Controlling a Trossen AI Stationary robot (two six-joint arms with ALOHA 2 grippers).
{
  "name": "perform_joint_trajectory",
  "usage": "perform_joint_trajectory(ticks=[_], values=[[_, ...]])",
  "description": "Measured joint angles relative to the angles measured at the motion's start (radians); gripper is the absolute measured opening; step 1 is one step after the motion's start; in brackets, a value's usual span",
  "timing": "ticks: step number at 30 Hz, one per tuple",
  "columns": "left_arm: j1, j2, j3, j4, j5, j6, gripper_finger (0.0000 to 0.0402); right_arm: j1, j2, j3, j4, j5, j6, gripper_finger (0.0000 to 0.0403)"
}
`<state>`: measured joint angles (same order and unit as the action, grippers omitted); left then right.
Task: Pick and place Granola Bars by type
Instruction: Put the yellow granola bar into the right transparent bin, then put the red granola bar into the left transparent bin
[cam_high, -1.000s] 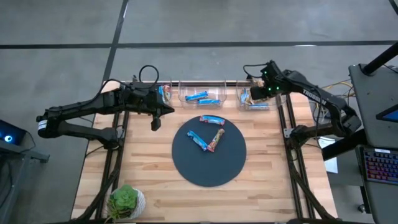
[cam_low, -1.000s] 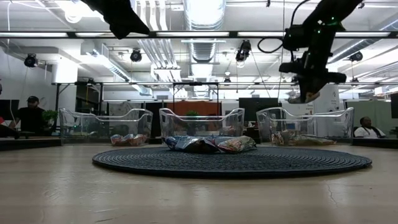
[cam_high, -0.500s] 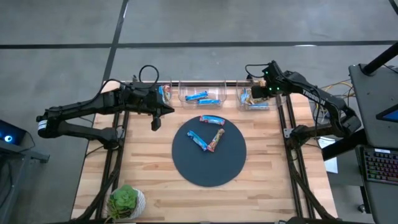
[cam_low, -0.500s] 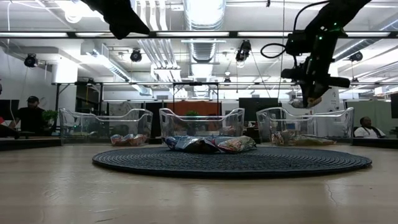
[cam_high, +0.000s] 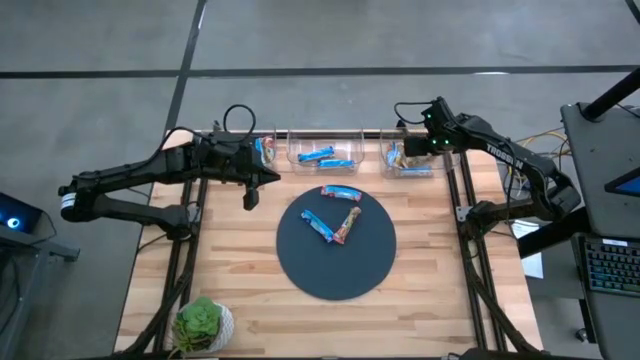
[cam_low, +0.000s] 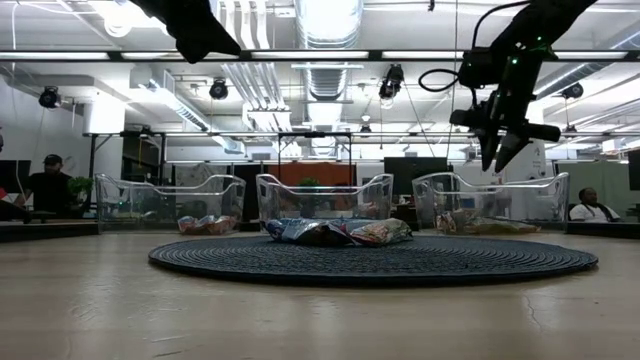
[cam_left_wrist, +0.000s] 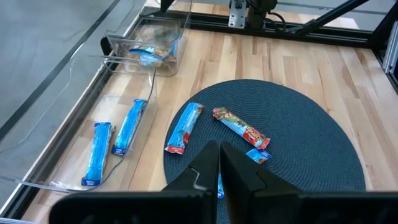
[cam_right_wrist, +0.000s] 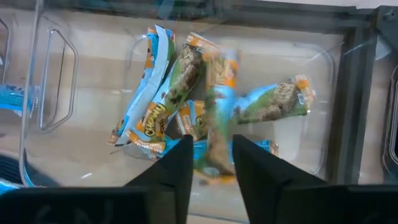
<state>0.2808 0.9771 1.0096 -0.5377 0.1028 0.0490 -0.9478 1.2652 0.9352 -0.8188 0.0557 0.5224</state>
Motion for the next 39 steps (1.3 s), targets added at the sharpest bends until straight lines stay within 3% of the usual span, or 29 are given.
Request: perform_joint_trajectory(ticks=[6,11,26,39], values=[[0.0,0.0,0.0,0.0,0.0,-0.003,0.0,0.0,0.0,0.0,0.0,-0.002,-0.002,0.015],[0.0,0.0,0.0,0.0,0.0,-0.006,0.0,0.009,-0.003,0.004,0.003,-0.008,-0.045,0.0166],[0.0,0.0,0.0,0.007,0.0,-0.005,0.0,0.116,-0.156,0.049,0.011,-0.077,-0.081,0.0139],[0.0,0.004,0.0,0.149,0.0,-0.05,0.0,0.375,-0.315,0.094,0.021,-0.14,-0.117,0.013]])
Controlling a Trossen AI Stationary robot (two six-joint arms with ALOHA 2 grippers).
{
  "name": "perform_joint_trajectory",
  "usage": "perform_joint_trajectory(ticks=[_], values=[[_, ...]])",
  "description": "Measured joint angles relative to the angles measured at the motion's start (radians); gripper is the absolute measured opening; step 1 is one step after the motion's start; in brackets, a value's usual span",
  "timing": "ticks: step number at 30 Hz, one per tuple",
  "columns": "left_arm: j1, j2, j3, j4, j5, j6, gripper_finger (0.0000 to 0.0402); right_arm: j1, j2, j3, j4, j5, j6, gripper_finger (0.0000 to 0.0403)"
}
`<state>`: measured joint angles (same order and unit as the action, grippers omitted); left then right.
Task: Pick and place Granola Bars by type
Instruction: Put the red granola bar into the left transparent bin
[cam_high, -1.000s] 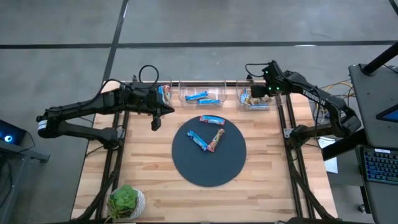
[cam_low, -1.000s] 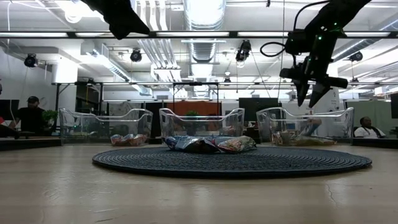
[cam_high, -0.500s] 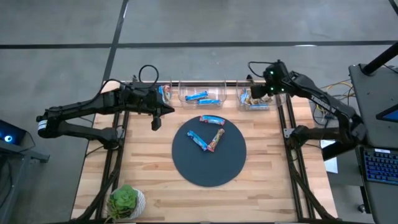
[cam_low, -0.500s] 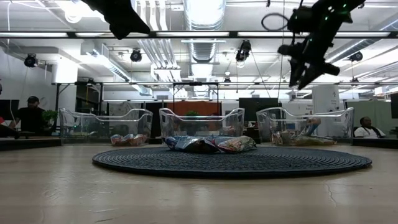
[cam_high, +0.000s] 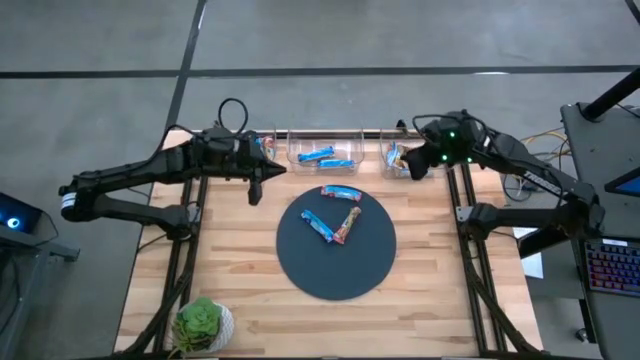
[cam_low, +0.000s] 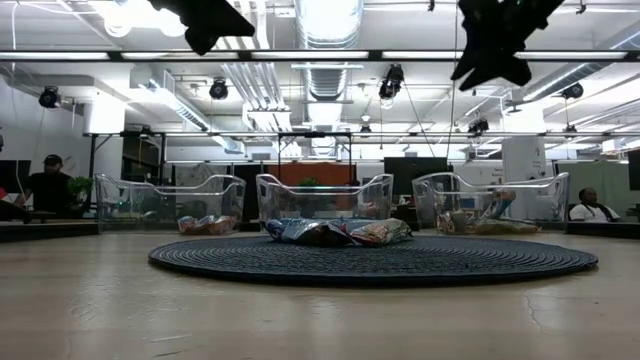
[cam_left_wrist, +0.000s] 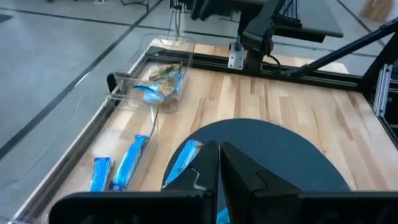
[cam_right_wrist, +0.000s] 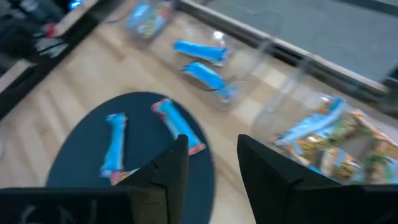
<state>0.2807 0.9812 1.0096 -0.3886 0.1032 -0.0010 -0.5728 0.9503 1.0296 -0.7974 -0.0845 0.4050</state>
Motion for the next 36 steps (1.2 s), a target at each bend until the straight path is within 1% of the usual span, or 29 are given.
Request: perform_joint_trajectory(ticks=[9,17,22,28,31,36], values=[[0.0,0.03,0.0,0.008,0.0,-0.002,0.0,0.179,0.001,0.015,0.053,0.005,0.013,0.0127],[0.0,0.049,0.0,0.014,0.0,-0.003,0.0,0.288,0.015,0.013,0.065,0.008,-0.013,0.0117],[0.0,0.057,0.0,0.015,0.0,-0.022,0.0,0.334,0.016,0.008,0.105,0.008,-0.021,0.011],[0.0,0.057,0.0,0.031,0.0,-0.039,0.0002,0.342,0.016,0.0,0.105,0.008,-0.02,0.0102],[0.0,0.057,0.0,0.043,0.0,-0.055,0.0017,0.342,0.016,0.0,0.105,0.008,-0.016,0.0097],[0.0,0.057,0.0,0.044,0.002,-0.061,0.0066,0.342,0.016,0.0,0.106,0.008,-0.016,0.0091]])
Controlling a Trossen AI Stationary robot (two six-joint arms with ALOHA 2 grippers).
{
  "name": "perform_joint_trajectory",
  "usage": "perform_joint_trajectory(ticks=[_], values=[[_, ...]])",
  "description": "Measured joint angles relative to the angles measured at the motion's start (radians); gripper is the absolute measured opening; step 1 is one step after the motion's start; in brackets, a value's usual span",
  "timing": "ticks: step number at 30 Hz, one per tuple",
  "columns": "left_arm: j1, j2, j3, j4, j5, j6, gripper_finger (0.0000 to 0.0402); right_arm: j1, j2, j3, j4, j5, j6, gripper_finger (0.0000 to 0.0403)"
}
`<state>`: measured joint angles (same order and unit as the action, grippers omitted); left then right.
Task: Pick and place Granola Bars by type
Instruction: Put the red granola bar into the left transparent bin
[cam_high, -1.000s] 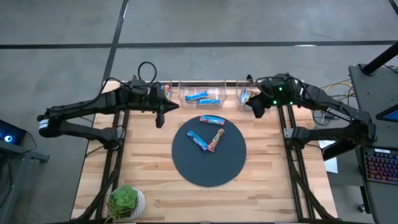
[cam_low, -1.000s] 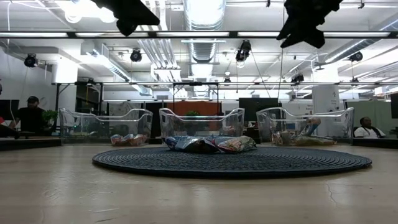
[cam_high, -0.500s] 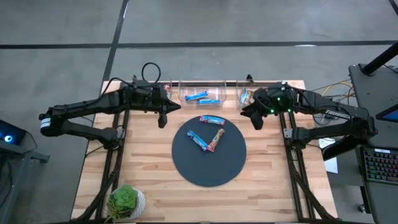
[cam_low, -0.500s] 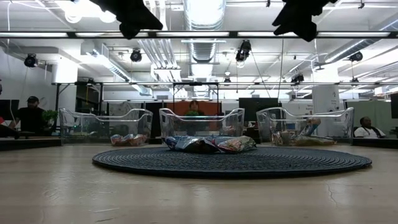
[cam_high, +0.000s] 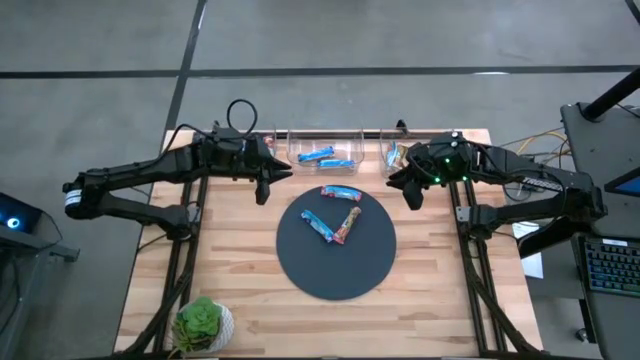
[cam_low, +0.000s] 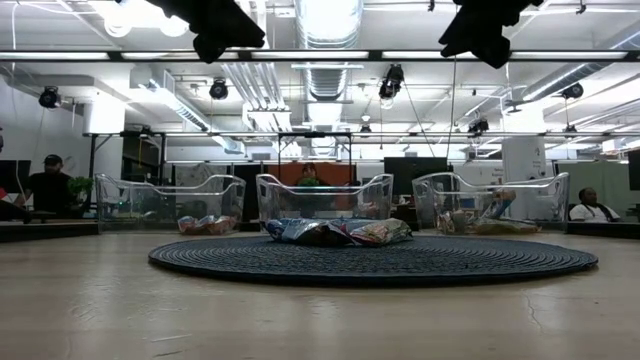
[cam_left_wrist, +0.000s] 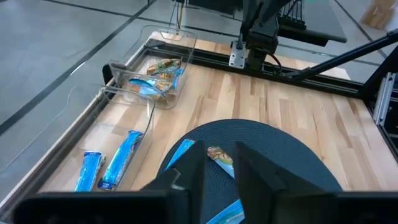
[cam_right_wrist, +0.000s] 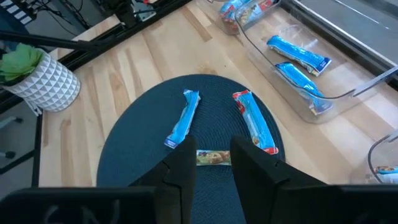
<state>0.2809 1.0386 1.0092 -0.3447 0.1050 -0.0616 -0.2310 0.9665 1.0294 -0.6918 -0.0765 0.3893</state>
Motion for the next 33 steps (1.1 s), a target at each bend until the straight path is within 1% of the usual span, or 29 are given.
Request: perform_joint_trajectory(ticks=[5,10,14,18,22,24,29,33], values=[[0.0,0.0,0.0,-0.002,0.005,0.0,0.0113,0.0,0.0,-0.002,0.003,0.0,0.0,0.0086],[0.0,0.007,0.0,-0.004,0.005,0.0,0.0146,0.0,0.0,-0.005,0.003,0.0,0.0,0.0084],[-0.01,0.026,0.0,-0.007,0.013,0.0,0.0159,0.0,0.0,-0.007,0.003,0.0,0.0,0.0084],[-0.02,0.057,0.007,-0.025,0.027,0.001,0.0161,0.0,0.0,-0.009,0.003,0.0,0.0,0.0084],[-0.026,0.126,0.077,-0.119,0.035,0.024,0.0161,0.0,0.0,-0.01,0.003,0.004,0.0,0.0084],[-0.028,0.171,0.128,-0.181,0.035,0.068,0.0161,0.0,0.0,-0.011,0.003,0.022,0.0,0.0084],[-0.028,0.292,0.263,-0.294,0.035,0.173,0.0161,0.0,0.0,-0.011,0.003,0.027,0.0,0.0084],[-0.032,0.378,0.357,-0.343,0.035,0.225,0.0161,-0.001,0.0,-0.011,0.002,0.027,0.0,0.0084]])
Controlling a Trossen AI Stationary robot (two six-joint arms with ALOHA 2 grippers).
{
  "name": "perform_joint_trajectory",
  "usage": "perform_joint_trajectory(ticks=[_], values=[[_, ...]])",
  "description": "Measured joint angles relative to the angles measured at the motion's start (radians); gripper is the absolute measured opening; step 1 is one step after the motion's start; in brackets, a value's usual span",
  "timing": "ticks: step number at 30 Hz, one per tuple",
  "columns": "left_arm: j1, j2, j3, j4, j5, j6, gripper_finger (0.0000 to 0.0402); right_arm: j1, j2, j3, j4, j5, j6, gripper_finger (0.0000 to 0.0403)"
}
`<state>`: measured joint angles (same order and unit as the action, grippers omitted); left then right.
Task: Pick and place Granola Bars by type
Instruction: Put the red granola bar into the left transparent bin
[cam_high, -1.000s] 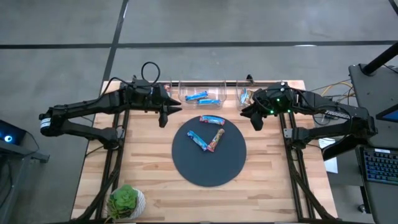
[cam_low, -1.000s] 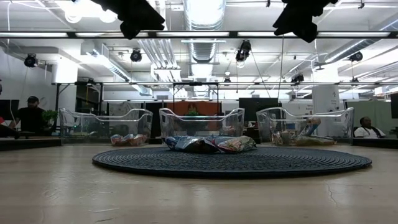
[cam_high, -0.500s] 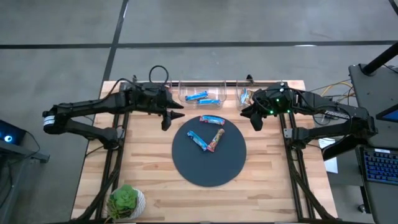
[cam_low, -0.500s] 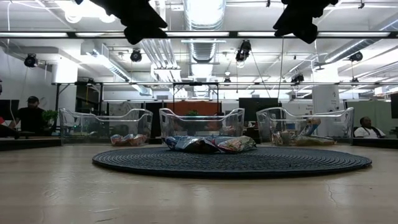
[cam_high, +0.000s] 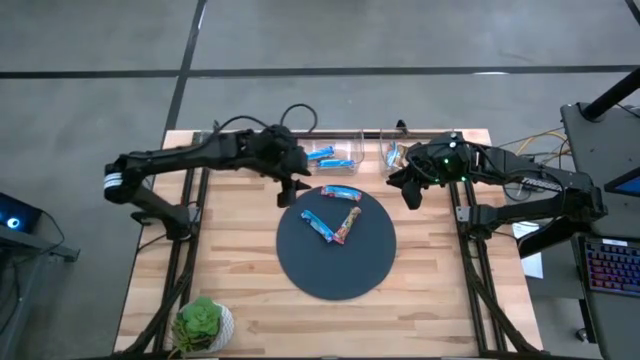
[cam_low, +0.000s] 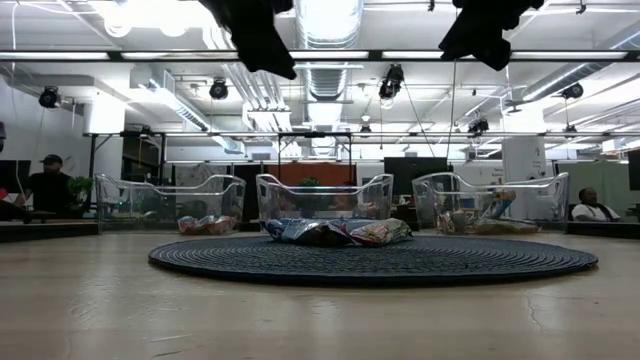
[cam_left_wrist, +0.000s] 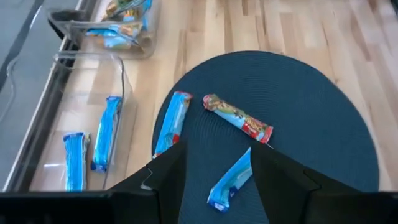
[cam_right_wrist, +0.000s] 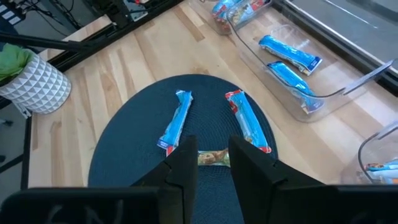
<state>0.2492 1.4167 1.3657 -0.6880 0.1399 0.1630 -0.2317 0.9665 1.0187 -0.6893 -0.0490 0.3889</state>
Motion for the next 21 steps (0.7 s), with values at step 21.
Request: perform_joint_trajectory(ticks=[21], values=[[-0.128,0.199,0.185,-0.045,-0.001,-0.061,0.0161,0.0,-0.046,0.003,-0.021,-0.004,-0.084,0.0084]])
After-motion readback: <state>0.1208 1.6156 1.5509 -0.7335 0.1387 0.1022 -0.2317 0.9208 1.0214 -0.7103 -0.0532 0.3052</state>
